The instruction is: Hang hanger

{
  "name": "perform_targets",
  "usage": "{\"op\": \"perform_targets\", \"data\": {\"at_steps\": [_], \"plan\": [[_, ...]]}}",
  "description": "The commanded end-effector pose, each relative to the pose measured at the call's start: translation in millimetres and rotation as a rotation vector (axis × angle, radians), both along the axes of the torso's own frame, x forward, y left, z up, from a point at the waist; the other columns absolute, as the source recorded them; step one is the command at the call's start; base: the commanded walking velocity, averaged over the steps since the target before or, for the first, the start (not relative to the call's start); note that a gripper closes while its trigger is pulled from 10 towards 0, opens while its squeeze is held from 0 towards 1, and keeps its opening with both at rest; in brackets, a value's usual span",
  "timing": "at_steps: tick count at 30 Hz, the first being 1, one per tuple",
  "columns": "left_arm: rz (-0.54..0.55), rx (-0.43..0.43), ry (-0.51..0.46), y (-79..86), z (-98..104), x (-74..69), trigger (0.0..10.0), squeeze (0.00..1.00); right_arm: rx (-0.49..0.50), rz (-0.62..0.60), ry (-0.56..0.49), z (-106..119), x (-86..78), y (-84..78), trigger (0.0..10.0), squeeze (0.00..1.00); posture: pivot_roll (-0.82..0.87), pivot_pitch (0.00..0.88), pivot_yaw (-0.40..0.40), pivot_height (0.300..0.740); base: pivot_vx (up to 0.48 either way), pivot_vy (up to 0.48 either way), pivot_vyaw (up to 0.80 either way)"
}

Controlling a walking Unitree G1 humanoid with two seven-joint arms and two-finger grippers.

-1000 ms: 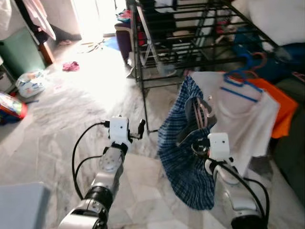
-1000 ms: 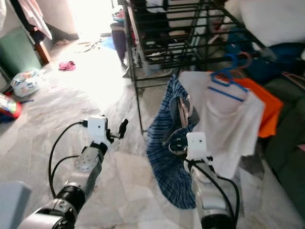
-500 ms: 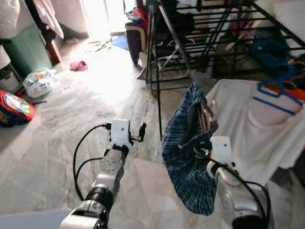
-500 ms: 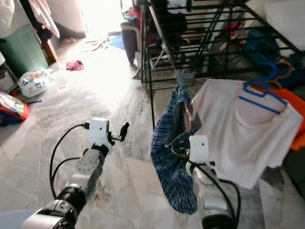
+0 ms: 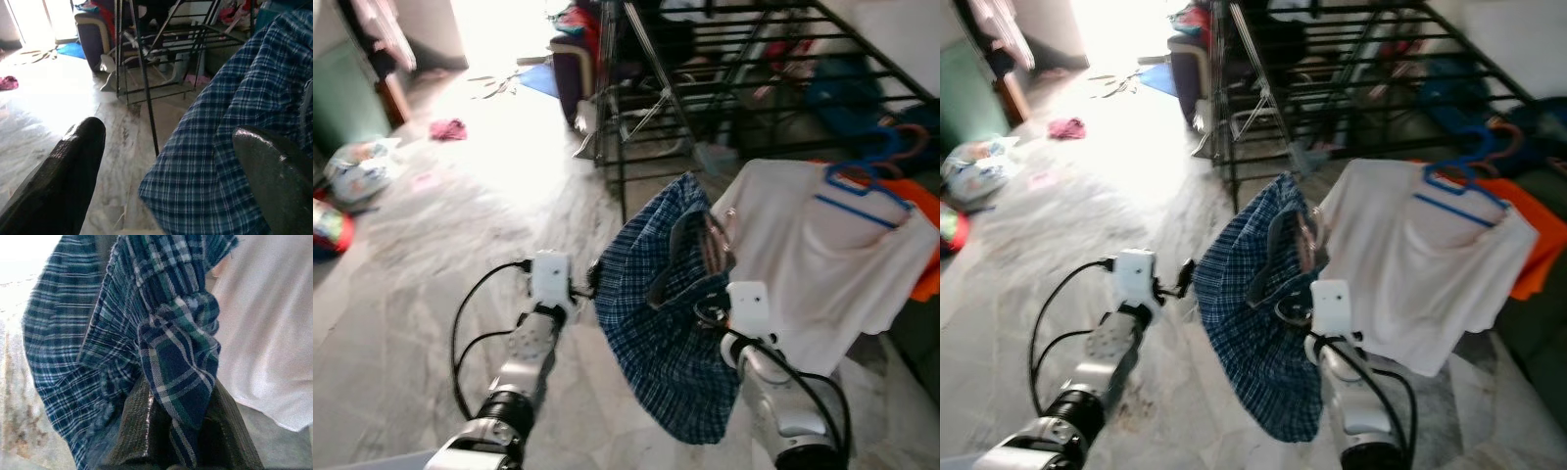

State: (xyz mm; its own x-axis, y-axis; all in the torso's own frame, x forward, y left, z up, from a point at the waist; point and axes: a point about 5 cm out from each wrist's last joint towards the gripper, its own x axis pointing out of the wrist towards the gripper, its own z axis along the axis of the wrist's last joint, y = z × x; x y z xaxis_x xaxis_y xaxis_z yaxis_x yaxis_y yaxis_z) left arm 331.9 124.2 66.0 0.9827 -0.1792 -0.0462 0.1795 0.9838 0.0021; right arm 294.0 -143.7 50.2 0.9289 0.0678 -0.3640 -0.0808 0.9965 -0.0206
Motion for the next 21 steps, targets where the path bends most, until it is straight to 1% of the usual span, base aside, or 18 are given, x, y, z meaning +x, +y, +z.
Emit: {"op": "perform_targets", "data": {"at_steps": [1, 9, 12, 17, 21], "plan": [[-0.027, -0.008, 0.002, -9.3, 0.1, -0.5, 10.0, 0.0, -0.007, -0.022, -0.025, 5.8, 2.6, -7.7, 10.0, 0.0, -0.07, 0.087, 0.034, 0.74, 0.255, -0.405, 0.0], [-0.034, -0.002, 0.002, -10.3, 0.3, -0.1, 10.0, 0.0, -0.009, -0.014, -0.016, 4.0, 1.6, -8.3, 10.0, 0.0, -0.07, 0.079, 0.036, 0.74, 0.252, -0.405, 0.0], [-0.034, -0.007, 0.016, -11.2, -0.6, 0.4, 10.0, 0.0, -0.016, 0.005, -0.015, 3.6, 1.6, -8.3, 10.0, 0.0, -0.07, 0.076, 0.036, 0.74, 0.0, -0.277, 0.0], [-0.025, -0.011, 0.022, -10.5, -1.6, 0.2, 10.0, 0.0, -0.016, 0.042, -0.004, 2.4, 1.5, -4.5, 10.0, 0.0, -0.07, 0.075, 0.035, 0.74, 0.0, 0.0, 0.0], [-0.012, -0.001, 0.023, -6.3, -2.7, -0.2, 10.0, 0.0, -0.022, 0.089, -0.019, 4.9, 1.6, 1.3, 10.0, 0.0, -0.07, 0.075, 0.034, 0.74, 0.0, 0.0, 0.0]]}}
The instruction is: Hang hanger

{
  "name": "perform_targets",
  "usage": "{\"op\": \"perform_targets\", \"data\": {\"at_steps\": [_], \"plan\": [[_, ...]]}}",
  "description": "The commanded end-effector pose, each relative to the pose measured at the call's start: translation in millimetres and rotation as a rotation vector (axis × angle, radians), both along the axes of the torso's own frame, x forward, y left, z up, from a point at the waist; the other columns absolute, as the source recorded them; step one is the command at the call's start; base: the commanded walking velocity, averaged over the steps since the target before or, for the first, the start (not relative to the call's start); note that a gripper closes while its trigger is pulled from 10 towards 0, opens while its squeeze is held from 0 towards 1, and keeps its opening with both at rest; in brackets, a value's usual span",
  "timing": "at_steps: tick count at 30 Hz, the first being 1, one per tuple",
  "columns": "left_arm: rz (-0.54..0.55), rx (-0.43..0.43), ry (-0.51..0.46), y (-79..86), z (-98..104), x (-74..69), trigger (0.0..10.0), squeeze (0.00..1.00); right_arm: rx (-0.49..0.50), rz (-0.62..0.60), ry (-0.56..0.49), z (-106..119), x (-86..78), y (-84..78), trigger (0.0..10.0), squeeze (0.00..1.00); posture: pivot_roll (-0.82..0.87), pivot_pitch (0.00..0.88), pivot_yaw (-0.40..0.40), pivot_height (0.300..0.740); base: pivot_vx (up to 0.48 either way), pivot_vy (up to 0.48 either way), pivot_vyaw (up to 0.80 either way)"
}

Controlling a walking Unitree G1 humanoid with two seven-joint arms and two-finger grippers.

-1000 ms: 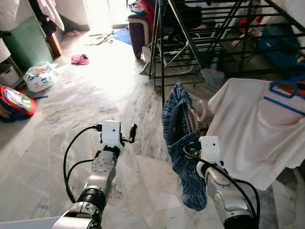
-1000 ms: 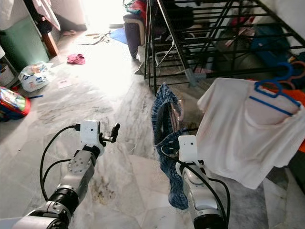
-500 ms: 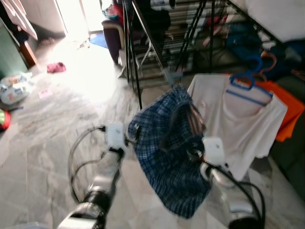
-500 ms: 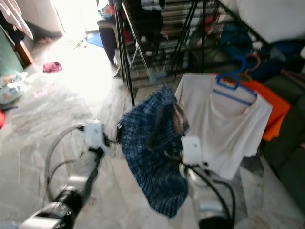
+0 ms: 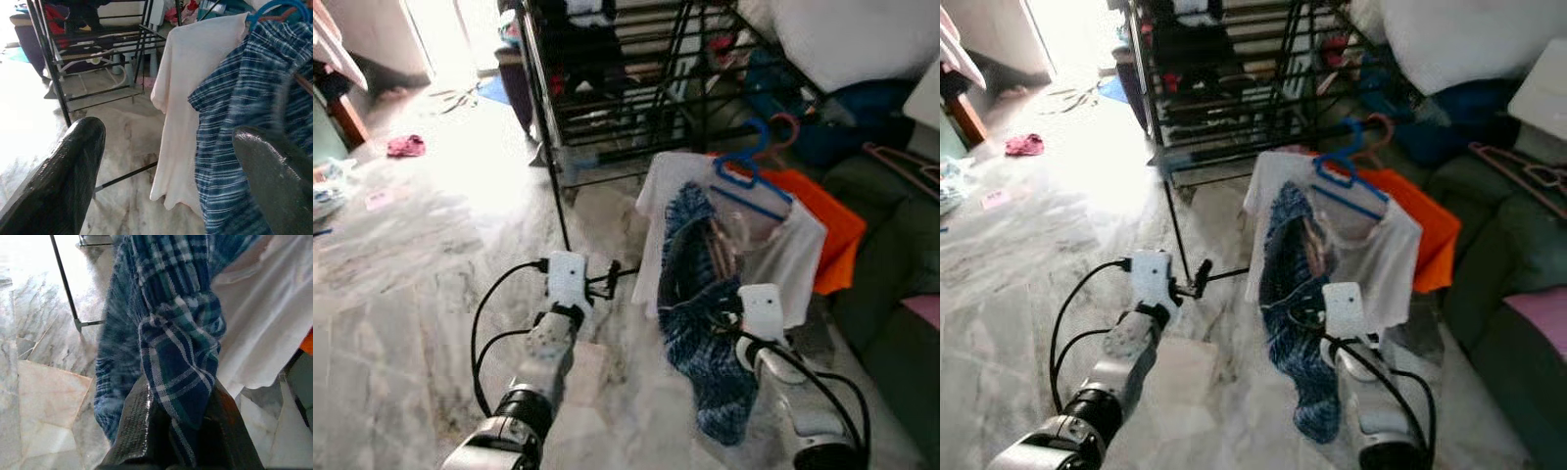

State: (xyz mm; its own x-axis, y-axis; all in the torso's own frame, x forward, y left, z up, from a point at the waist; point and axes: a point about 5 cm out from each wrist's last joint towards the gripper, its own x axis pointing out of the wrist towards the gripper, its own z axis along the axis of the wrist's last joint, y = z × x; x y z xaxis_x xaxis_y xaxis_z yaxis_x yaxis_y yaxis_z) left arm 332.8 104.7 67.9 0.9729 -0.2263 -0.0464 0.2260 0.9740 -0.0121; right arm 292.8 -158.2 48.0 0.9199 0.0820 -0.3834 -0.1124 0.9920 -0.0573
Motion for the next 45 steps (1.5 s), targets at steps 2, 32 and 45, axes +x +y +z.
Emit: {"op": "perform_targets", "data": {"at_steps": [2, 32, 45], "plan": [[0.039, 0.011, 0.014, 14.9, -3.8, -0.8, 10.0, 0.0, 0.015, 0.081, -0.05, 8.7, 2.8, 17.9, 10.0, 0.0, -0.07, 0.079, 0.033, 0.74, 0.0, 0.0, 0.0], [0.019, 0.003, 0.007, 14.2, -4.1, -2.1, 10.0, 0.0, 0.024, 0.103, -0.057, 9.6, 2.6, 21.4, 10.0, 0.0, -0.07, 0.087, 0.042, 0.74, 0.207, 0.0, 0.17], [0.019, -0.001, 0.013, 13.7, -4.9, -2.3, 10.0, 0.0, 0.027, 0.111, -0.054, 9.2, 1.7, 23.7, 10.0, 0.0, -0.07, 0.09, 0.039, 0.74, 0.366, 0.0, 0.0]]}}
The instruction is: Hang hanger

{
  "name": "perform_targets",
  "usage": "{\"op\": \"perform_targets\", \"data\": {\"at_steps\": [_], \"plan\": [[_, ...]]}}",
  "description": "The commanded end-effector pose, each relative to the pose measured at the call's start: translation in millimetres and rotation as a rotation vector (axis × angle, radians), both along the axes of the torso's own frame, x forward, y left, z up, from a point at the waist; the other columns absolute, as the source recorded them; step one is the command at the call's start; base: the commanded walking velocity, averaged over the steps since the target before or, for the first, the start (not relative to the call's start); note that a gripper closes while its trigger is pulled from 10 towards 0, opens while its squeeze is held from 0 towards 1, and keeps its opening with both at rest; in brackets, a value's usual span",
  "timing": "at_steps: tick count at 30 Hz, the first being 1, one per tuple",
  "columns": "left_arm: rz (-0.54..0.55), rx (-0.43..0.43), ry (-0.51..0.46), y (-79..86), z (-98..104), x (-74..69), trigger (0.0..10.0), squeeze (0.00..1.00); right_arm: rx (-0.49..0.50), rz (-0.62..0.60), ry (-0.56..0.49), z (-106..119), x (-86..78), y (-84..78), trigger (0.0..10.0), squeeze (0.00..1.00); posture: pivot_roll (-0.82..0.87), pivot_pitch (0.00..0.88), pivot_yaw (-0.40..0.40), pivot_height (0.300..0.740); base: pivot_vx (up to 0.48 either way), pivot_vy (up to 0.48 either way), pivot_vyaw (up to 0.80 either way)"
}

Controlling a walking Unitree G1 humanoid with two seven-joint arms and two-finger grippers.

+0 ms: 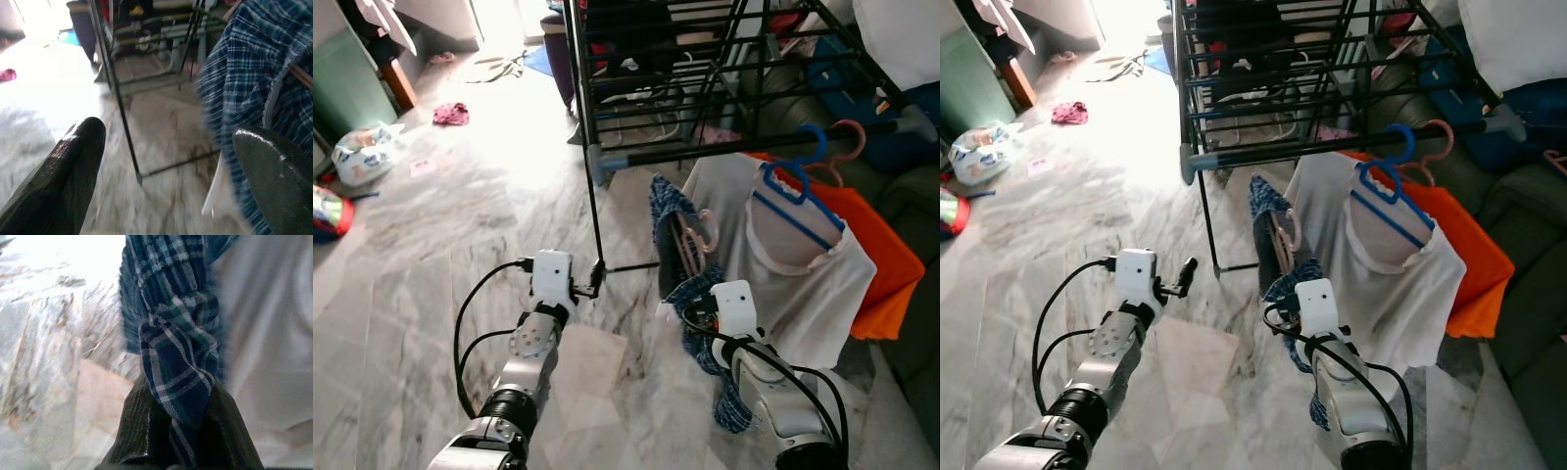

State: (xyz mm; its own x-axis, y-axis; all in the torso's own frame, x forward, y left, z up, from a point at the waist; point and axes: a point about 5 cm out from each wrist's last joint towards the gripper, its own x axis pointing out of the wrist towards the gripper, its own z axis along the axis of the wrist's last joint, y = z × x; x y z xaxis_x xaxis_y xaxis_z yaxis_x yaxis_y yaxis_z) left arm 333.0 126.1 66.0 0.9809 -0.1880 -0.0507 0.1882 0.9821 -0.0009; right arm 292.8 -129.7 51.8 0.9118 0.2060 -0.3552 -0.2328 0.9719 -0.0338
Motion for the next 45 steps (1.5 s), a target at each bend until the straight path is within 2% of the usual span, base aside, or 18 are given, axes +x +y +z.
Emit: {"op": "perform_targets", "data": {"at_steps": [1, 6, 13, 17, 22, 27, 34, 45], "plan": [[-0.019, -0.013, 0.011, -7.6, -3.0, -2.5, 10.0, 0.0, -0.002, -0.01, -0.027, 5.3, 1.5, -4.3, 10.0, 0.0, -0.07, 0.091, 0.039, 0.74, 0.36, 0.0, 0.0], [-0.017, -0.011, 0.012, -7.0, -3.3, -2.7, 10.0, 0.0, -0.006, 0.023, -0.01, 2.5, -1.3, -0.1, 10.0, 0.0, -0.07, 0.092, 0.039, 0.74, 0.358, 0.0, 0.0], [0.021, -0.011, 0.037, -4.2, -6.3, -2.8, 10.0, 0.0, -0.01, 0.088, 0.009, -2.2, -8.0, 9.2, 10.0, 0.0, -0.07, 0.096, 0.041, 0.74, 0.0, 0.0, 0.0], [0.075, 0.015, 0.055, 4.8, -9.0, -2.9, 10.0, 0.0, -0.004, 0.15, 0.017, -3.0, -12.3, 18.3, 10.0, 0.0, -0.06, 0.1, 0.041, 0.74, 0.0, 0.0, 0.0], [0.078, 0.04, 0.053, 9.9, -10.2, -4.1, 10.0, 0.0, -0.001, 0.192, -0.01, -0.7, -13.3, 24.6, 10.0, 0.0, -0.05, 0.104, 0.042, 0.74, 0.0, 0.0, 0.0], [0.08, 0.05, 0.054, 11.1, -11.1, -4.9, 10.0, 0.0, 0.0, 0.177, -0.031, 3.3, -9.0, 25.1, 10.0, 0.0, -0.04, 0.106, 0.043, 0.74, 0.0, 0.0, 0.52], [0.082, 0.061, 0.053, 15.2, -11.5, -5.9, 10.0, 0.0, 0.029, 0.078, -0.067, 11.5, 2.1, 19.2, 10.0, 0.0, -0.03, 0.112, 0.049, 0.74, 0.0, 0.0, 0.1], [0.06, 0.069, 0.03, 16.5, -8.8, -5.8, 10.0, 0.0, 0.041, 0.087, -0.088, 16.5, 5.1, 20.2, 10.0, 0.0, -0.03, 0.127, 0.053, 0.74, 0.0, 0.0, 0.0]]}}
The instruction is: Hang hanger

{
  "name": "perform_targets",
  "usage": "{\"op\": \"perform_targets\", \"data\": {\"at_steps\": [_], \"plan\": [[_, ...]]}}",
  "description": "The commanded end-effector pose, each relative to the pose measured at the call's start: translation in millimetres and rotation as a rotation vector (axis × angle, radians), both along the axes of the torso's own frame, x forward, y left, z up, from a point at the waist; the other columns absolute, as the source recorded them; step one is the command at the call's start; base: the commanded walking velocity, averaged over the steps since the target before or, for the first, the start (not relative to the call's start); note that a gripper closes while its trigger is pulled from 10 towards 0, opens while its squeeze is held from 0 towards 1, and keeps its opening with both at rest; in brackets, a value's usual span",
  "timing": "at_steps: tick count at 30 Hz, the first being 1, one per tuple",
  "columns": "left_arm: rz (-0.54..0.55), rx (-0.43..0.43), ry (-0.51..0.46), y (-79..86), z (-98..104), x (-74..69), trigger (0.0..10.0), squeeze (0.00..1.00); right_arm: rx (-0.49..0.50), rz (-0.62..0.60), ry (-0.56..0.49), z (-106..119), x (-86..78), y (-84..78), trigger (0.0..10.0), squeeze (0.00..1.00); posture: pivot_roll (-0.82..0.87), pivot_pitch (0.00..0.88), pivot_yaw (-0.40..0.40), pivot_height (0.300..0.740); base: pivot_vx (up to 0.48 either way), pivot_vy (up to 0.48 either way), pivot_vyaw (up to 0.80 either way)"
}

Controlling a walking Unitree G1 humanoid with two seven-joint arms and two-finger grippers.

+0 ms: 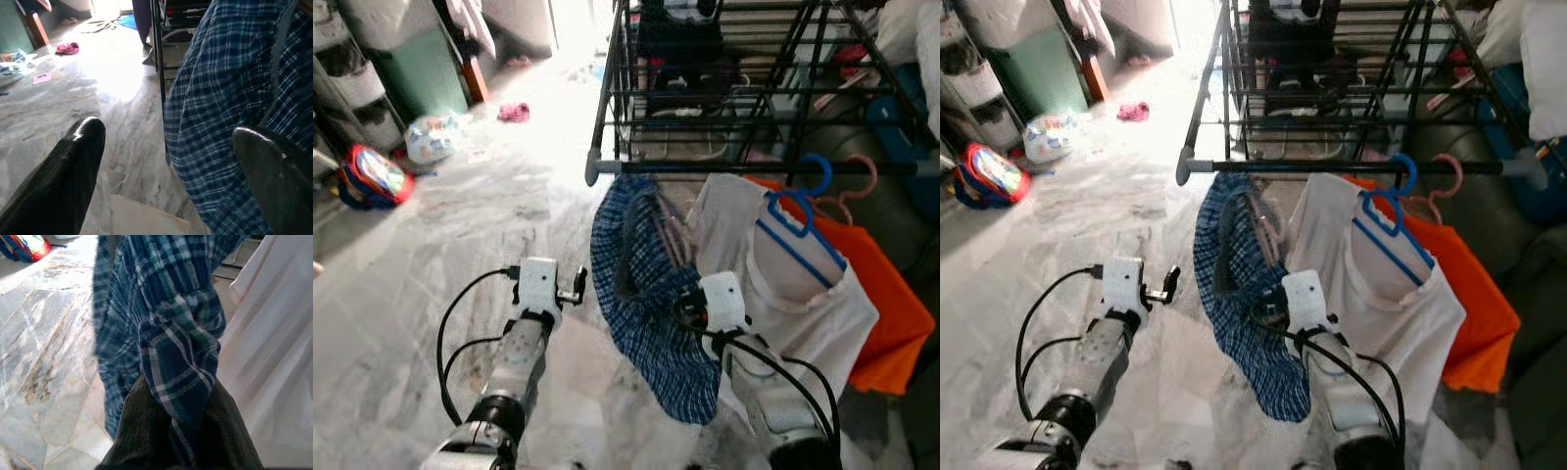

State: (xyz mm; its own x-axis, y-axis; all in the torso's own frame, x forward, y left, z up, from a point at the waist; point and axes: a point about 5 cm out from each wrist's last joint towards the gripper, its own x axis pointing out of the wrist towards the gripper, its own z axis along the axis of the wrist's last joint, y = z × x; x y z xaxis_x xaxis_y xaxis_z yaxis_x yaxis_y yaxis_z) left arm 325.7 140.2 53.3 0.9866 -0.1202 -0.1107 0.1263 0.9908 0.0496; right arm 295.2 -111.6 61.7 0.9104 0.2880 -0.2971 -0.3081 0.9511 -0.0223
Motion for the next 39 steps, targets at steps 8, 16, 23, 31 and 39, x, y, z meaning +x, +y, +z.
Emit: {"op": "perform_targets", "data": {"at_steps": [8, 16, 23, 31, 39], "plan": [[-0.013, 0.0, -0.011, 1.1, 2.4, 0.6, 10.0, 0.0, 0.022, -0.007, -0.049, 9.7, 4.6, 2.0, 10.0, 0.0, -0.03, 0.131, 0.058, 0.74, 0.0, 0.0, 0.0], [-0.025, -0.011, -0.027, 0.6, 4.7, 0.5, 10.0, 0.0, 0.023, -0.001, -0.075, 22.7, 18.6, 9.0, 10.0, 0.0, -0.03, 0.153, 0.06, 0.74, 0.0, 0.0, 0.0], [-0.048, -0.015, -0.032, 0.6, 2.5, -4.1, 10.0, 0.0, 0.024, 0.039, -0.071, 33.1, 34.0, 32.6, 10.0, 0.0, 0.0, 0.162, 0.067, 0.74, 0.0, 0.0, 0.0], [-0.064, -0.017, -0.033, 0.8, 3.7, -3.9, 10.0, 0.0, 0.025, 0.005, -0.028, 45.6, 56.9, 43.0, 10.0, 0.0, 0.01, 0.166, 0.076, 0.74, 0.0, 0.0, 0.0], [-0.076, -0.019, -0.034, -1.3, 4.3, -3.9, 10.0, 0.0, 0.045, -0.019, -0.032, 63.0, 75.3, 50.1, 10.0, 0.0, 0.02, 0.167, 0.075, 0.74, 0.0, 0.0, 0.0]]}}
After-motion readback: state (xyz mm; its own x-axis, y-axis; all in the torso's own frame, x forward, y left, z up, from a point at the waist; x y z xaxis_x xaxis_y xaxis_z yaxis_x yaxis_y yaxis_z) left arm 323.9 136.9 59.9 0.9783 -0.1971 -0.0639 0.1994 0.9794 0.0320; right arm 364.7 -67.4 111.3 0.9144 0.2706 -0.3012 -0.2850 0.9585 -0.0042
